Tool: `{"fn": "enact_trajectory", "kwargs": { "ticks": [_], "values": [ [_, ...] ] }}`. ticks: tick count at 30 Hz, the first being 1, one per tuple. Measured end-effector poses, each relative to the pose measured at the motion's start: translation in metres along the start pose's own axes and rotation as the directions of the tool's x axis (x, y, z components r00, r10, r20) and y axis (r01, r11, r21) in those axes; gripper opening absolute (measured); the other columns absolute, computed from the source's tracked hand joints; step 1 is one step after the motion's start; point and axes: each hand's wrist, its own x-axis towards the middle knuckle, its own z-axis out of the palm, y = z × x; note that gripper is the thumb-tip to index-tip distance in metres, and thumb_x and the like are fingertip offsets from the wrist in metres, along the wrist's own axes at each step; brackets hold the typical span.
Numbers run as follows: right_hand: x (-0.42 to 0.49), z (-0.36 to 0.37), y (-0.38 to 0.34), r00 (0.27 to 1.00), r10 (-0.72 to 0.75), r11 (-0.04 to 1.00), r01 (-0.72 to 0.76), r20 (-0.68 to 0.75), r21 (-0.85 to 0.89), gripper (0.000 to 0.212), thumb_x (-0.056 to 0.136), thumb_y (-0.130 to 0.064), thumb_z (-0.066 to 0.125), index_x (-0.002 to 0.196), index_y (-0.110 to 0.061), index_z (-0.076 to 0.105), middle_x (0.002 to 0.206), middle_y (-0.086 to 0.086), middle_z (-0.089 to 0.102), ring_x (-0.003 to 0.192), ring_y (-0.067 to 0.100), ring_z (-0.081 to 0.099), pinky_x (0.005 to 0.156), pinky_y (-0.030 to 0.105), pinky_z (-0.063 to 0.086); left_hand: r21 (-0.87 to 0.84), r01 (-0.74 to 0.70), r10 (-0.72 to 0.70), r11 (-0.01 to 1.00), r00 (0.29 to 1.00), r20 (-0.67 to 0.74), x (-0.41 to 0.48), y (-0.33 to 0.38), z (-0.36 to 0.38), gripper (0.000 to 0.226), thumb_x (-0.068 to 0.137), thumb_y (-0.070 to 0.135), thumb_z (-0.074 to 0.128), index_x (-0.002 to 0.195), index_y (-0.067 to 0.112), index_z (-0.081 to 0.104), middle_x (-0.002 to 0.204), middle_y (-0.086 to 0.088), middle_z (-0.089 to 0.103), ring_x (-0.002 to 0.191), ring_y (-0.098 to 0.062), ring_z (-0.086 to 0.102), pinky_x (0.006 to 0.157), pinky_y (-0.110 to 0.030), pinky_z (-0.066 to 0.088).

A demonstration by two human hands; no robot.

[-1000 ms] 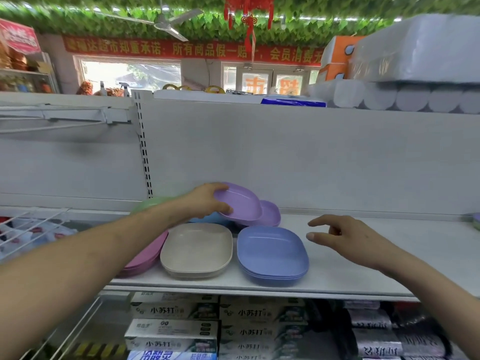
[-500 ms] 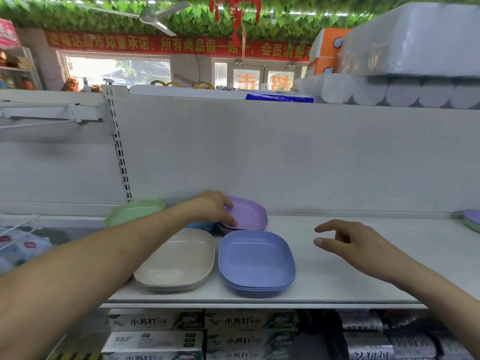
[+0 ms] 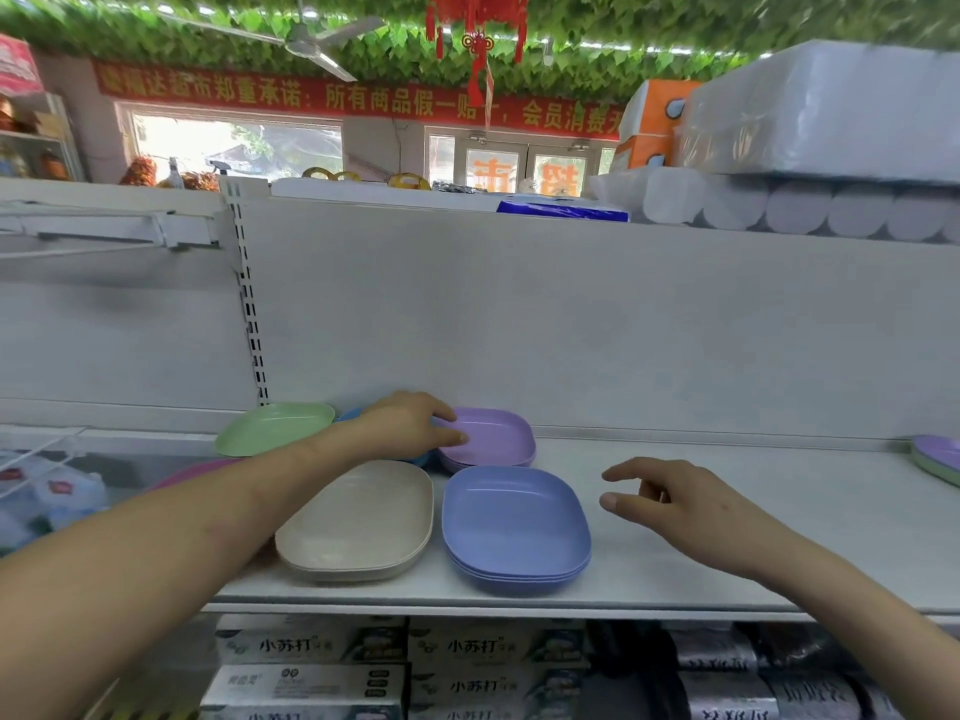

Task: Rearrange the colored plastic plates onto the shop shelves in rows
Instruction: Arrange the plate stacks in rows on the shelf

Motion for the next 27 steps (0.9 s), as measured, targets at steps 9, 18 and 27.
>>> {"fn": "enact_trajectory", "kwargs": {
  "ticks": [9, 18, 27],
  "values": [
    [0.011, 0.027, -0.034, 0.994, 0.034, 0.999, -0.031, 0.106, -0.03, 0.052, 0.098, -0.057, 0.058, 0.141, -0.028, 0.058, 0.085, -0.006, 0.075, 0.084, 0.001, 0.068, 0.079, 0.022, 0.049, -0.025, -0.043, 0.041, 0.999, 0.995, -0.087, -0.044, -0.039, -0.033, 0.054, 0.097, 0.056, 0.06, 0.141, 0.025, 0.058, 0.12, 0.001, 0.065, 0.103, -0.016, 0.057, 0.089, -0.028, 0.042],
    [0.013, 0.041, -0.048, 0.989, 0.13, 0.989, -0.124, 0.067, -0.081, 0.047, 0.099, -0.049, 0.06, 0.14, -0.027, 0.057, 0.105, -0.007, 0.068, 0.092, 0.007, 0.066, 0.076, 0.025, 0.046, -0.008, -0.129, 0.128, 0.992, 0.986, -0.107, -0.081, -0.049, -0.031, 0.055, 0.094, 0.062, 0.059, 0.138, 0.029, 0.061, 0.1, 0.009, 0.059, 0.092, -0.012, 0.06, 0.089, -0.032, 0.049],
    [0.014, 0.048, -0.051, 0.986, 0.161, 0.981, -0.156, 0.037, -0.115, 0.036, 0.104, -0.035, 0.052, 0.137, -0.022, 0.06, 0.131, 0.001, 0.063, 0.113, 0.018, 0.059, 0.091, 0.034, 0.045, 0.05, -0.286, 0.278, 0.957, 0.953, 0.116, -0.13, 0.019, 0.001, 0.097, 0.088, 0.083, 0.042, 0.163, 0.025, 0.02, 0.169, 0.012, 0.017, 0.154, -0.011, 0.018, 0.123, -0.038, 0.024]
  ]
}}
